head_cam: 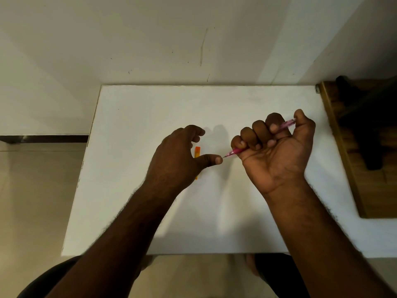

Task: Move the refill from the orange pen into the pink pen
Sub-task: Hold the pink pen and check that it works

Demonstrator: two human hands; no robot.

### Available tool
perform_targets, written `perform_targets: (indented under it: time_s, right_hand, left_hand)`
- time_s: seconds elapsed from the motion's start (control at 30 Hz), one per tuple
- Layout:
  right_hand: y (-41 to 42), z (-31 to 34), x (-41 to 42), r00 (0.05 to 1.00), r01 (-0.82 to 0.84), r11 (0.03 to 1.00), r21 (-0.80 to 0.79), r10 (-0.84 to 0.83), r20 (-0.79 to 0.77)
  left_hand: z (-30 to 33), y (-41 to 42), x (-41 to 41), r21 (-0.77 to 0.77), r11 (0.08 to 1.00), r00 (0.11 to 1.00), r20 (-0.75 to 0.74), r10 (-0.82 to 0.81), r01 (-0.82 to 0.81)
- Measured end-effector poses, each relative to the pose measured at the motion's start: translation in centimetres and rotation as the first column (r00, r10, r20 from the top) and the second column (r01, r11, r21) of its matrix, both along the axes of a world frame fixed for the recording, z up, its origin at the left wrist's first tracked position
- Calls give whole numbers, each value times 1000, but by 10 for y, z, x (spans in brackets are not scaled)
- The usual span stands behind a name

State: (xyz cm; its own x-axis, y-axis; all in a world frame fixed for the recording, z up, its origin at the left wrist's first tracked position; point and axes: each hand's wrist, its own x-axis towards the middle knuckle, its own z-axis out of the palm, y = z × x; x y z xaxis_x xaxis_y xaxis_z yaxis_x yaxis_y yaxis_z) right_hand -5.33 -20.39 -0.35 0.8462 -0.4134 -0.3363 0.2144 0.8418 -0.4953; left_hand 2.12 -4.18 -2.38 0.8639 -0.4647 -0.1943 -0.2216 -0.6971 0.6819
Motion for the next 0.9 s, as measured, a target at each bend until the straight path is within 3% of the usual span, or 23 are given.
perform_targets:
  time_s: [0.6,0.9]
  right_hand:
    - [-8,-3,-2,997,-27,994,103,20,70]
    - [-13,-3,2,989,122,990,65,-115,-96]
  left_hand:
    - [-3,11,7,63,998,1000,28,-7,5]
    - [-4,18,14,147,989,999,43,11,-17]
